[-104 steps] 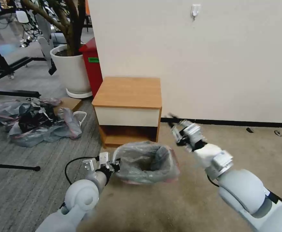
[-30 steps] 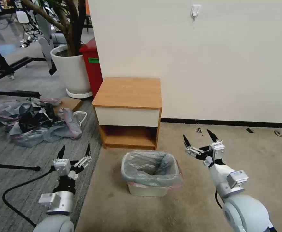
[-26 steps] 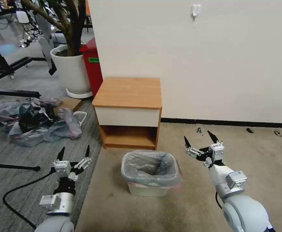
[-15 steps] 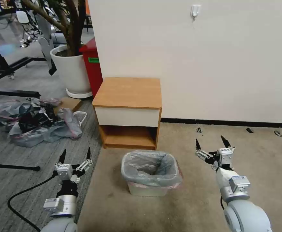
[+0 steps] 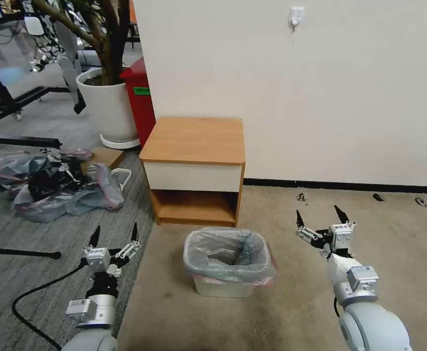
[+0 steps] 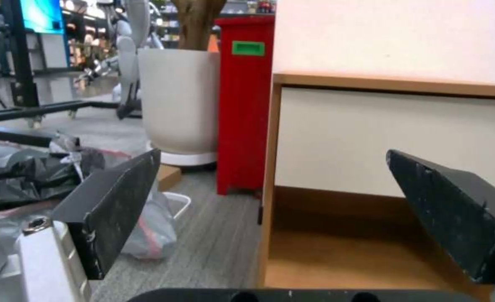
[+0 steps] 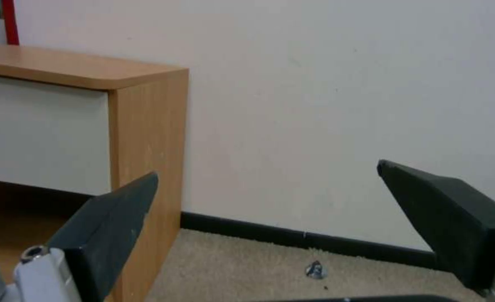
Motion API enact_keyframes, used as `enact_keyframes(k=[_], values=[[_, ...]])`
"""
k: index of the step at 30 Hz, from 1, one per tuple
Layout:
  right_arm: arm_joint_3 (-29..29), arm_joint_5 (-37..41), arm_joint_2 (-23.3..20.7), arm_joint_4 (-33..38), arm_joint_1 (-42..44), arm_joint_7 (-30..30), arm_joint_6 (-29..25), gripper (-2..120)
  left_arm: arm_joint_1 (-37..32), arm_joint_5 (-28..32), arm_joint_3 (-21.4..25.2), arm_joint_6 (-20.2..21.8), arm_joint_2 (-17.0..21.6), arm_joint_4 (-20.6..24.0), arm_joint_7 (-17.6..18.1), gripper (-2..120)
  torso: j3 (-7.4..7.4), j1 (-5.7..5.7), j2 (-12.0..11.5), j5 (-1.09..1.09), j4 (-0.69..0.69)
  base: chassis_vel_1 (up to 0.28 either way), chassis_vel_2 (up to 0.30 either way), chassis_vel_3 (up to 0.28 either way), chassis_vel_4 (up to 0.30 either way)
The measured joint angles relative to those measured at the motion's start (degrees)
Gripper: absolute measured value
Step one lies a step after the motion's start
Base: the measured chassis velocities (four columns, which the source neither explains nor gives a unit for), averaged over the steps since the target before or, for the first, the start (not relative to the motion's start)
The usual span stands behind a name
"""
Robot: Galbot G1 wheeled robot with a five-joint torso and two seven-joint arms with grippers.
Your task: Pick up the garbage bag from the table and place it over the trash can.
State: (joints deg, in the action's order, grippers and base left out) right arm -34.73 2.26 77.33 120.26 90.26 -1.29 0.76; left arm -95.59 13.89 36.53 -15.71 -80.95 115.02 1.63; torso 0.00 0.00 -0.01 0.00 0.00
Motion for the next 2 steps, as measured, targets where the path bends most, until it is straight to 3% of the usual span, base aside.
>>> enact_keyframes(k=[2], values=[[0.01,0.01,-0.01,0.00,-0.01,0.00,0.00,100,0.00,0.01,-0.01,0.02,0.01,0.01,0.00,100,0.00,0.00,0.00,0.00,0.00,0.000,0.000,0.000,0.000]])
